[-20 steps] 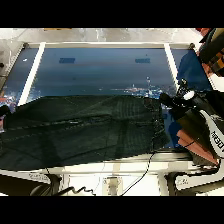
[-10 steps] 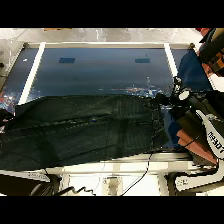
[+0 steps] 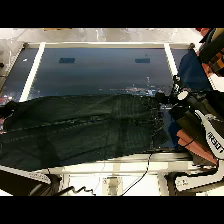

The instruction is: Fold the clothes and pants, and hang the long-sleeved shirts on hangers.

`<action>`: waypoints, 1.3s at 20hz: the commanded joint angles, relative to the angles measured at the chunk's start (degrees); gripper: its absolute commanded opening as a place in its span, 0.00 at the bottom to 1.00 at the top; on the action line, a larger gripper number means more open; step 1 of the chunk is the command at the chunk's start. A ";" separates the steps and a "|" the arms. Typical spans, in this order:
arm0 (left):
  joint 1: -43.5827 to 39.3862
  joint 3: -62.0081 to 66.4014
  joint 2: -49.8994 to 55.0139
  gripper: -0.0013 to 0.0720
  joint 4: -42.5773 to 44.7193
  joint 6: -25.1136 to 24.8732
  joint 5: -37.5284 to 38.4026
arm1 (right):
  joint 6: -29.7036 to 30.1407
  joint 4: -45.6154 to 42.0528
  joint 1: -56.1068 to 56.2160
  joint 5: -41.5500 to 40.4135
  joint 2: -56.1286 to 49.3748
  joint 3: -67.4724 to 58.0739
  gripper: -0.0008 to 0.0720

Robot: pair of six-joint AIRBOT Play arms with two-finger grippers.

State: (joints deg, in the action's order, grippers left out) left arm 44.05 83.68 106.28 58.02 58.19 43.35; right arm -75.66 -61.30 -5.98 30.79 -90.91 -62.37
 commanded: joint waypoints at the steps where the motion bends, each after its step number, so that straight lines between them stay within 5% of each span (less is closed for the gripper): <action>1: -2.80 -0.04 1.29 0.59 2.47 -0.39 -8.57 | -0.33 0.02 0.07 -0.09 0.02 -0.02 0.06; 4: -4.28 -0.02 1.14 0.13 2.03 -0.37 -14.82 | -0.31 -0.02 0.07 -0.63 0.02 -0.02 0.06; 5: -4.76 0.02 1.07 0.06 1.75 -0.31 -16.55 | -0.31 -0.02 0.07 -1.97 0.02 -0.02 0.06; 14: -10.71 2.58 1.09 0.06 1.77 -0.15 -29.46 | -2.29 0.07 0.07 -24.63 -0.24 -0.04 0.06; 20: -14.75 8.02 1.09 0.06 1.73 -0.13 -30.75 | -2.27 0.02 -0.83 -25.79 -1.95 -6.67 0.06; 21: -15.34 8.33 0.90 0.08 1.75 -0.13 -30.49 | -2.29 0.04 -0.83 -25.66 -2.43 -7.56 0.12; 22: -15.82 8.33 0.59 0.26 1.75 -0.13 -30.16 | -2.29 0.04 -0.90 -25.68 -2.69 -8.00 0.38; 23: -16.24 8.31 0.04 0.72 1.77 -0.13 -29.14 | -2.27 0.02 -0.90 -25.66 -2.64 -8.07 0.67; 24: -16.48 8.31 -0.63 1.00 1.75 0.13 -28.35 | -2.25 -0.02 -0.90 -25.07 -2.40 -8.07 0.73; 26: -16.35 8.31 -3.45 0.99 1.97 0.31 -23.89 | -2.03 -1.05 -1.16 -21.44 -1.09 -8.44 0.73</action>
State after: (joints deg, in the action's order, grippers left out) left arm 28.23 91.59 105.23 59.86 58.11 15.46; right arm -77.84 -61.45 -6.83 6.42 -92.73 -69.89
